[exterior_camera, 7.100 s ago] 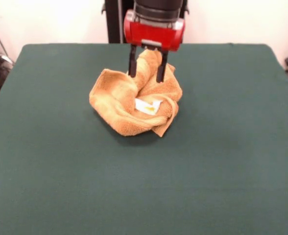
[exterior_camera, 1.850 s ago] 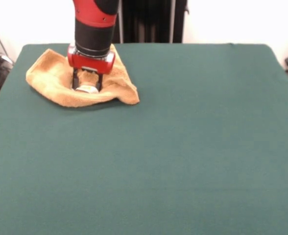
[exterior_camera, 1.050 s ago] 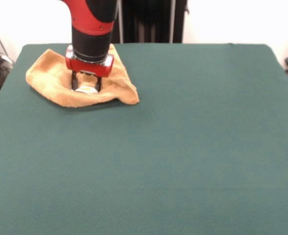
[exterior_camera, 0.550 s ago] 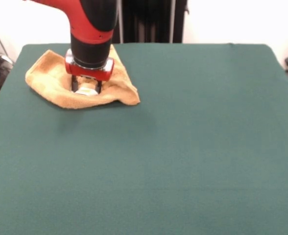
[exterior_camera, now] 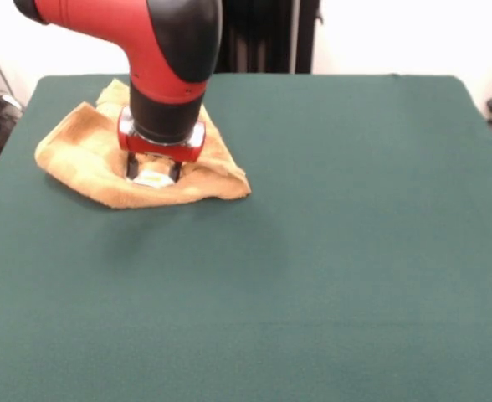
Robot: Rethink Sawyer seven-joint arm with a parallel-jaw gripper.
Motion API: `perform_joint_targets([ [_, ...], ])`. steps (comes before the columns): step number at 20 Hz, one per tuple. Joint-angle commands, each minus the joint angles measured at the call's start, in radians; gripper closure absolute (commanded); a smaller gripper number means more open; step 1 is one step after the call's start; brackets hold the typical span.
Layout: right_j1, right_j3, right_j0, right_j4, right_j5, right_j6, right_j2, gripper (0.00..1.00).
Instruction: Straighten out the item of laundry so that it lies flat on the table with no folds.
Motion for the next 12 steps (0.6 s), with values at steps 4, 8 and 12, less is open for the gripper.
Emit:
perform_joint_targets([
  [4, 0.131, -0.235, 0.046, 0.087, -0.134, 0.120, 0.206, 0.00],
  [8, 0.119, -0.231, 0.039, 0.082, -0.115, 0.094, 0.219, 0.00],
  [12, 0.117, -0.247, 0.041, 0.085, -0.114, 0.106, 0.218, 0.00],
])
